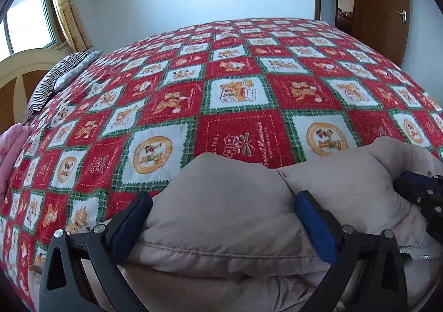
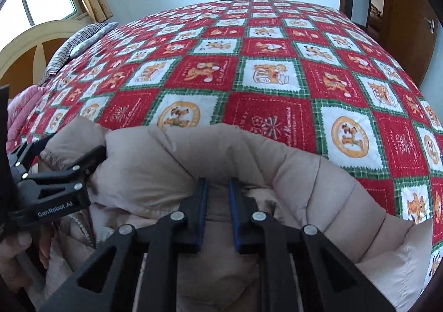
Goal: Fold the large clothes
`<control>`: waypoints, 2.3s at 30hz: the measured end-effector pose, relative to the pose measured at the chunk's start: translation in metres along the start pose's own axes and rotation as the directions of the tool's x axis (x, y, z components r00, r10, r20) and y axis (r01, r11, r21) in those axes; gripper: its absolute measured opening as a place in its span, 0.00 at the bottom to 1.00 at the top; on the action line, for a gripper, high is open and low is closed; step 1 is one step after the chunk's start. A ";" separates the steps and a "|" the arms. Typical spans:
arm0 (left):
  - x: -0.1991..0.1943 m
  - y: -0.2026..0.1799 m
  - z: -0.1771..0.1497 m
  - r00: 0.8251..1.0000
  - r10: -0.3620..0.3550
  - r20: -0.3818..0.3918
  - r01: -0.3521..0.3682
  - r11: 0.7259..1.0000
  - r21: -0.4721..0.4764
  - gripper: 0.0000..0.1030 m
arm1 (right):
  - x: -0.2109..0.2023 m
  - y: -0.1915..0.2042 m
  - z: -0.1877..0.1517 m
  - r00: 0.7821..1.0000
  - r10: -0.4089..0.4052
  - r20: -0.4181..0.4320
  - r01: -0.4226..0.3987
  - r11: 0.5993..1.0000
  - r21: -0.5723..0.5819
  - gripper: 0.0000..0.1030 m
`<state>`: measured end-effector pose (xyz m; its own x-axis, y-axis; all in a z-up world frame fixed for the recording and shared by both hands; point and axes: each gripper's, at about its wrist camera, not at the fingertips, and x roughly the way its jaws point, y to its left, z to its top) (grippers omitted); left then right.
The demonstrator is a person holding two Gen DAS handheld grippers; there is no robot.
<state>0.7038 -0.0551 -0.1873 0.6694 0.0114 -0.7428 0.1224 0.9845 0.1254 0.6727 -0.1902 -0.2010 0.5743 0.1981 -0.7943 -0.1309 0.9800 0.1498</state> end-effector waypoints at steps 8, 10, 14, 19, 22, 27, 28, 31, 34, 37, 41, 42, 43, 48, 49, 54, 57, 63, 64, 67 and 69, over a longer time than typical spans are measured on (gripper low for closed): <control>0.010 -0.004 -0.004 0.999 0.021 -0.040 -0.020 1.000 0.015 0.99 | 0.007 0.006 -0.004 0.999 -0.044 0.005 0.044 0.999 -0.021 0.16; 0.012 -0.001 -0.004 0.999 0.006 -0.053 -0.006 1.000 0.003 0.99 | 0.009 0.009 -0.005 0.998 -0.064 0.004 0.064 0.997 -0.033 0.16; 0.015 0.000 -0.005 0.998 -0.006 -0.064 0.006 1.000 -0.008 0.99 | 0.011 0.014 -0.006 0.995 -0.097 0.008 0.097 0.994 -0.049 0.16; 0.018 0.002 -0.005 0.997 -0.020 -0.073 0.019 1.000 -0.023 0.99 | 0.013 0.016 -0.007 0.993 -0.118 0.008 0.118 0.991 -0.058 0.16; 0.019 0.004 -0.005 0.996 -0.034 -0.077 0.032 0.999 -0.032 0.99 | 0.013 0.016 -0.007 0.993 -0.118 0.011 0.119 0.991 -0.057 0.16; 0.004 0.020 -0.004 0.996 -0.085 -0.019 0.083 0.990 -0.111 0.99 | 0.014 0.016 -0.009 0.992 -0.119 0.029 0.120 0.991 -0.054 0.16; -0.006 0.023 -0.004 0.996 -0.085 0.021 0.087 0.989 -0.123 0.99 | 0.014 0.015 -0.010 0.993 -0.113 0.033 0.114 0.992 -0.049 0.16; -0.035 0.025 -0.002 0.990 -0.087 0.115 0.102 0.986 -0.133 0.99 | 0.012 0.009 -0.011 0.996 -0.078 0.044 0.079 0.997 -0.020 0.16; -0.062 0.019 0.006 0.972 -0.135 0.192 0.160 0.980 -0.121 0.99 | 0.011 0.008 -0.011 0.996 -0.066 0.052 0.067 0.998 -0.008 0.16; -0.056 0.000 0.011 0.968 -0.210 0.137 0.222 0.972 -0.079 0.99 | 0.010 0.008 -0.012 0.996 -0.066 0.058 0.067 0.998 -0.006 0.16; -0.019 -0.018 0.003 0.980 -0.200 -0.014 0.199 0.979 -0.042 0.99 | 0.008 0.007 -0.014 0.996 -0.064 0.067 0.064 0.998 0.002 0.16; -0.011 -0.017 0.003 0.979 -0.197 -0.042 0.195 0.979 -0.058 0.99 | 0.008 0.007 -0.014 0.996 -0.064 0.068 0.065 0.998 0.002 0.16; -0.007 -0.015 0.003 0.976 -0.215 -0.046 0.211 0.974 -0.077 0.99 | 0.008 0.007 -0.014 0.996 -0.065 0.067 0.065 0.998 0.002 0.16; 0.003 -0.017 -0.003 0.974 -0.218 -0.057 0.213 0.973 -0.085 0.99 | 0.008 0.007 -0.014 0.996 -0.064 0.063 0.064 0.998 0.001 0.16; 0.005 -0.018 -0.003 0.975 -0.213 -0.060 0.207 0.975 -0.083 0.99 | 0.009 0.007 -0.014 0.996 -0.066 0.062 0.067 0.998 -0.001 0.16; 0.011 -0.025 -0.006 0.984 -0.166 -0.072 0.162 0.985 -0.051 0.99 | 0.011 0.011 -0.013 0.995 -0.090 0.051 0.091 0.996 -0.019 0.16; 0.012 -0.026 -0.008 0.987 -0.145 -0.071 0.143 0.989 -0.038 0.99 | 0.012 0.014 -0.012 0.993 -0.112 0.048 0.114 0.993 -0.037 0.16; 0.013 -0.026 -0.008 0.988 -0.137 -0.069 0.135 0.990 -0.034 0.99 | 0.014 0.015 -0.012 0.991 -0.123 0.043 0.125 0.991 -0.046 0.16; 0.013 -0.027 -0.009 0.988 -0.136 -0.068 0.134 0.990 -0.034 0.99 | 0.014 0.016 -0.012 0.991 -0.126 0.043 0.128 0.991 -0.048 0.16; 0.013 -0.029 -0.009 0.990 -0.122 -0.065 0.120 0.992 -0.028 0.99 | 0.015 0.017 -0.012 0.990 -0.133 0.041 0.135 0.989 -0.054 0.16; 0.014 -0.029 -0.008 0.991 -0.116 -0.064 0.115 0.993 -0.027 0.99 | 0.015 0.017 -0.011 0.990 -0.133 0.041 0.135 0.989 -0.053 0.16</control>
<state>0.7038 -0.0825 -0.2066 0.6027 -0.0922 -0.7926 0.1789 0.9836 0.0216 0.6701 -0.1703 -0.2172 0.6195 0.0666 -0.7822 -0.0948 0.9954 0.0097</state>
